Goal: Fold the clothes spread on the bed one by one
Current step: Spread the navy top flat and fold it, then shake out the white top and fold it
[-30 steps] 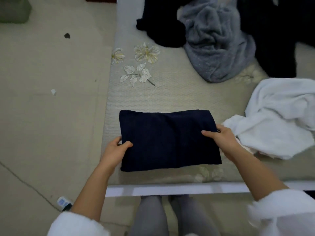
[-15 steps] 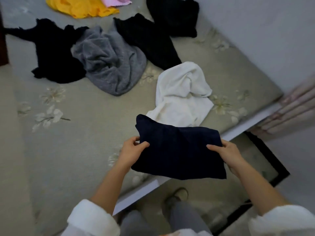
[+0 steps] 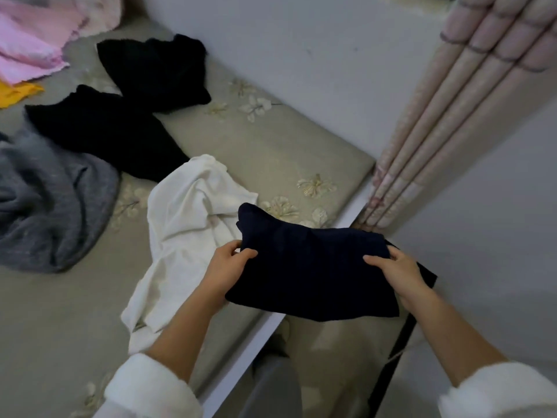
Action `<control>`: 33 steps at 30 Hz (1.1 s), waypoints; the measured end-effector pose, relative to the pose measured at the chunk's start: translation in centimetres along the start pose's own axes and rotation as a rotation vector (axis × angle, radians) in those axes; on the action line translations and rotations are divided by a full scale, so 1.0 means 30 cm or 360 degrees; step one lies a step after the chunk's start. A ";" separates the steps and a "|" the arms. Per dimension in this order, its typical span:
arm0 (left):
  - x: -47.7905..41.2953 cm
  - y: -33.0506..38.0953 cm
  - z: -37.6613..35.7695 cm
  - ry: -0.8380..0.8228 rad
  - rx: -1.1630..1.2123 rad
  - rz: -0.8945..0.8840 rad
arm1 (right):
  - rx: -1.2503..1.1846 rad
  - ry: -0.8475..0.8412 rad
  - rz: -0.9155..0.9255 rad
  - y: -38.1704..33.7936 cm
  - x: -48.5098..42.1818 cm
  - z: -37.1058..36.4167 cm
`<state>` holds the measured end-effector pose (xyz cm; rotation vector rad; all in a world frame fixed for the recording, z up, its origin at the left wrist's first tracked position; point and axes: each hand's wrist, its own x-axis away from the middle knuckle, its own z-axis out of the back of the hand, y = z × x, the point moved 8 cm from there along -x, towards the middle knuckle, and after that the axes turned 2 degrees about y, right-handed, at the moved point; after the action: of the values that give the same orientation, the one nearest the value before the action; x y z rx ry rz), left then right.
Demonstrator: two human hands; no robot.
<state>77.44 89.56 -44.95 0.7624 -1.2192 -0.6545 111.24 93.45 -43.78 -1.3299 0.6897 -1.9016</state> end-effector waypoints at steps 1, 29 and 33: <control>-0.052 0.039 -0.022 -0.0002 -0.0016 -0.0012 | -0.0017 0.0009 -0.0003 -0.030 -0.044 0.009; -1.649 0.976 -0.447 0.0228 -0.0847 -0.0811 | -0.0047 0.0353 -0.0048 -0.546 -1.429 -0.106; -1.777 0.863 -0.431 0.0480 -0.1139 -0.0642 | -0.0076 0.0367 -0.0178 -0.421 -1.518 -0.155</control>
<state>78.97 149.08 -56.60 0.4682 -0.4859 -1.1756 113.90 137.38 -61.64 -1.2111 0.7933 -2.1636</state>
